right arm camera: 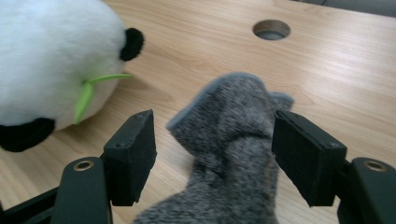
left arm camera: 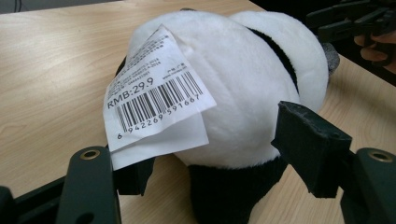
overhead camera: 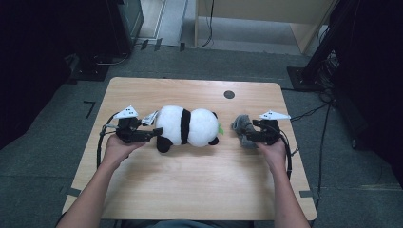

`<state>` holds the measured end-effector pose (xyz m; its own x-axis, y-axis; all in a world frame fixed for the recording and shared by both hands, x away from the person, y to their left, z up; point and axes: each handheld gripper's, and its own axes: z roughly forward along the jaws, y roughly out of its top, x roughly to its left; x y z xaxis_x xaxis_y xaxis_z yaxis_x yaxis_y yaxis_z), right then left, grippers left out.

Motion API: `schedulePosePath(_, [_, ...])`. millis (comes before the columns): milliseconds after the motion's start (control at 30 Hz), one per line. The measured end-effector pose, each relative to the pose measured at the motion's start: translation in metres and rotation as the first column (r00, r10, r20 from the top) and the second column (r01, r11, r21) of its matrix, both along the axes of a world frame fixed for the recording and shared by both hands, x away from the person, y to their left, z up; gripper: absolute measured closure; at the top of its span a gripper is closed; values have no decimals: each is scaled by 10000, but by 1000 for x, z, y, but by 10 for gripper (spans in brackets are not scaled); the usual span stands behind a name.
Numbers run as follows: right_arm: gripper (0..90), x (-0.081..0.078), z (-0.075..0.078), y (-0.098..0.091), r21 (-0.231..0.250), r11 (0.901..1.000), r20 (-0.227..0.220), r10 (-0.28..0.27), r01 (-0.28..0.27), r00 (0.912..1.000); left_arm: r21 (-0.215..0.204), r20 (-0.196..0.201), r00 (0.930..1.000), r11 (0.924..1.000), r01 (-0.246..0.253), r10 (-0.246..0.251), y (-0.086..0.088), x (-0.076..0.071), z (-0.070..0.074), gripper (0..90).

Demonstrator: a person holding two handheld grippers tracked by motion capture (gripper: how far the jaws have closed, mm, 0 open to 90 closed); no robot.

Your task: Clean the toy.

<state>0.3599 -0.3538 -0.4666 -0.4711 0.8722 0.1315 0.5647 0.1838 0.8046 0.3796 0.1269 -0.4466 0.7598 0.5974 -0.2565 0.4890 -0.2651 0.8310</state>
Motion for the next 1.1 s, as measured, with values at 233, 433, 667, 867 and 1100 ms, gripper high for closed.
schedulePosePath(233, [345,11,-19,-15,41,9989,-727,-472,476,9962,94,83,9999,9999,-90,89,-4,5,3,299])
schedulePosePath(433, [400,18,-32,-17,-131,9984,-1193,-565,553,9912,131,153,9999,9999,16,-18,-13,12,2,252])
schedulePosePath(667, [458,21,-39,-13,-312,9988,-1467,-415,373,9883,190,-84,9999,9998,87,-86,-19,20,-6,168])
schedulePosePath(867, [486,22,-42,-14,-233,9990,-1630,-403,370,9858,168,-50,9995,9994,302,-301,-21,22,-13,114])
schedulePosePath(1100, [532,21,-48,-15,-141,9994,-1447,-341,325,9889,-114,-589,9969,9986,515,-520,-24,24,-23,79])
